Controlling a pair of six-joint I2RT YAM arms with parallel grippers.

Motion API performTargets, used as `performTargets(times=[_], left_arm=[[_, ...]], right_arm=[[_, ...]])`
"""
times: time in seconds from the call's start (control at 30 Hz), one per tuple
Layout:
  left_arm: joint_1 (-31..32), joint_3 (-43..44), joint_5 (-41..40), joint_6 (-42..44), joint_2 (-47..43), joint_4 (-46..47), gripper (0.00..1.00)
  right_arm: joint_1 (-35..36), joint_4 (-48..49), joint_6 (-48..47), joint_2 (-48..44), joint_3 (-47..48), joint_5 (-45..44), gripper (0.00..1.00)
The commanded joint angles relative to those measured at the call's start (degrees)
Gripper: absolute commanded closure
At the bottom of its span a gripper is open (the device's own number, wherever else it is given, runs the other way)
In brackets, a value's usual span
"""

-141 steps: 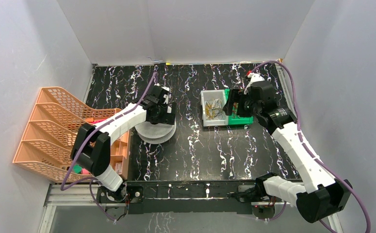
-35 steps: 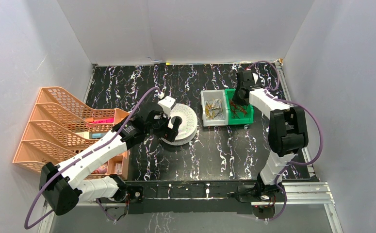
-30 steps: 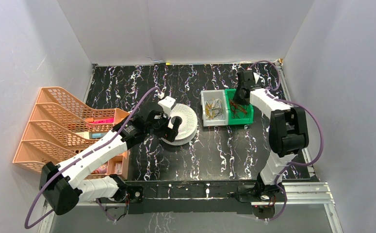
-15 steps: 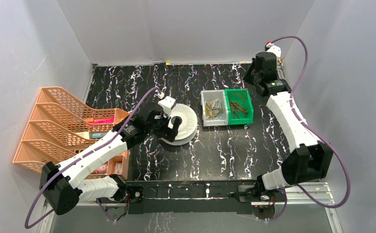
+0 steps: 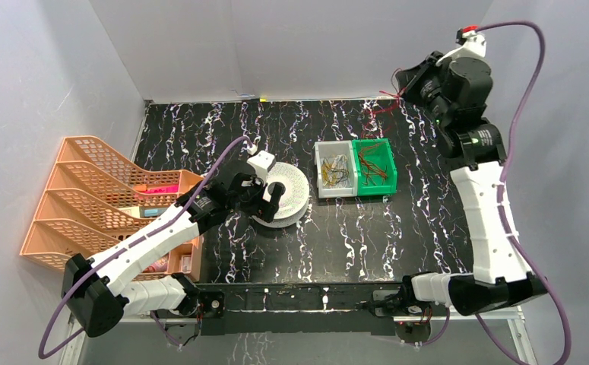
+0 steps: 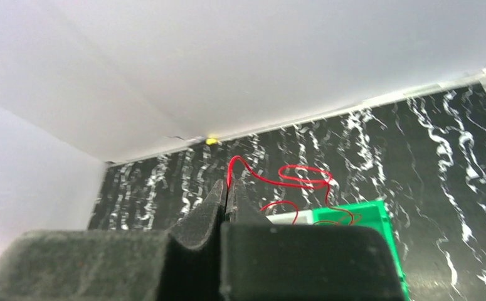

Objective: Wrap the cables

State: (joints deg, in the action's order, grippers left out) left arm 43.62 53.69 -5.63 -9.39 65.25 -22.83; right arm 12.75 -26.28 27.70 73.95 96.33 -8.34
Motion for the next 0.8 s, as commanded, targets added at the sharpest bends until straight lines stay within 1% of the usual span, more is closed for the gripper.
performTargets(times=[0.0,0.33,0.53,0.63,0.77], left_arm=[[-0.1,-0.3,-1.0,0.0,-2.5,-0.1,0.02],[-0.1,-0.6,-1.3,-0.6,-5.0,0.0,0.02],[-0.1,-1.0,-1.5,-0.8,-7.2,1.0,0.02],[-0.1,-0.9,-0.7,-1.2,-8.4,1.2,0.02],[-0.1,1.6,0.6,-1.8,-9.7,0.3,0.02]], right_arm=[[-0.3,1.2,0.6,-3.2,6.1,8.0,1.0],[-0.3,1.7,4.1,-6.1,17.9,21.0,1.0],[-0.3,1.7,7.7,-8.3,21.0,27.9,1.0],[-0.3,1.8,9.1,-10.2,20.4,30.7,1.0],[-0.3,2.9,10.8,-13.3,13.7,36.4,1.0]])
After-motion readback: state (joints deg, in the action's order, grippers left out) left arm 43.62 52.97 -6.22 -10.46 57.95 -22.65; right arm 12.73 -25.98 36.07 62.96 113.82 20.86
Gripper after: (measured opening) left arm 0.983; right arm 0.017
